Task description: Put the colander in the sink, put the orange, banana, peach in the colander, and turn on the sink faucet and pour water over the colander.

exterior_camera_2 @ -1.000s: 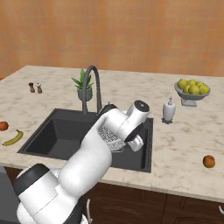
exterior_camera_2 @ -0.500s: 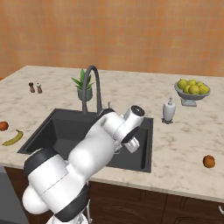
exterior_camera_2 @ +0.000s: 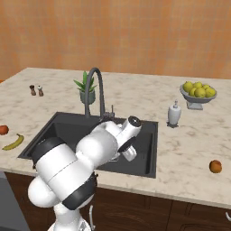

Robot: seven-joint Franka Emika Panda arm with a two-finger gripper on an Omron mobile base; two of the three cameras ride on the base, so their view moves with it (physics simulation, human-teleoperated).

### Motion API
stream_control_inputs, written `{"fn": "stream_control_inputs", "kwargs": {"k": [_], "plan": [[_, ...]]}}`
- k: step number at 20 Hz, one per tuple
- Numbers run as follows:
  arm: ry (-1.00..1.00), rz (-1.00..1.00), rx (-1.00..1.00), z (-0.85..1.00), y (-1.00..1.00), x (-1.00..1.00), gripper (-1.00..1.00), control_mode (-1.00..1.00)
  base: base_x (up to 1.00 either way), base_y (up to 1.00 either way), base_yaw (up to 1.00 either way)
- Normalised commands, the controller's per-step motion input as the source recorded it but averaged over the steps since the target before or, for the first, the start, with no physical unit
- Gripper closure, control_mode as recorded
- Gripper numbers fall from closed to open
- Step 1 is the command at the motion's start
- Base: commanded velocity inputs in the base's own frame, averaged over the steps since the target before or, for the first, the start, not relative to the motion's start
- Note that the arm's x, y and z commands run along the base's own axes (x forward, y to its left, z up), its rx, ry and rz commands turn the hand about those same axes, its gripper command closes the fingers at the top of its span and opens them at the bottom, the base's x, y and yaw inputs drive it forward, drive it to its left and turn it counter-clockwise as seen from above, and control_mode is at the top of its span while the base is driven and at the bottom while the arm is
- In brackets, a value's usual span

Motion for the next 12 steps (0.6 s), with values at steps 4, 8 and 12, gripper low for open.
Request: {"fn": "stream_control_inputs", "kwargs": {"k": [4,8,12], "plan": [[0.0,0.0,0.04,-0.33,0.23,0.23,1.0,-1.0,0.0,0.0,0.0],[0.02,0.0,0.06,-0.33,0.03,0.23,1.0,-1.0,0.0,0.0,0.0],[0.01,0.02,0.04,-0.4,0.07,0.06,1.0,-1.0,0.0,0.0,0.0]]}}
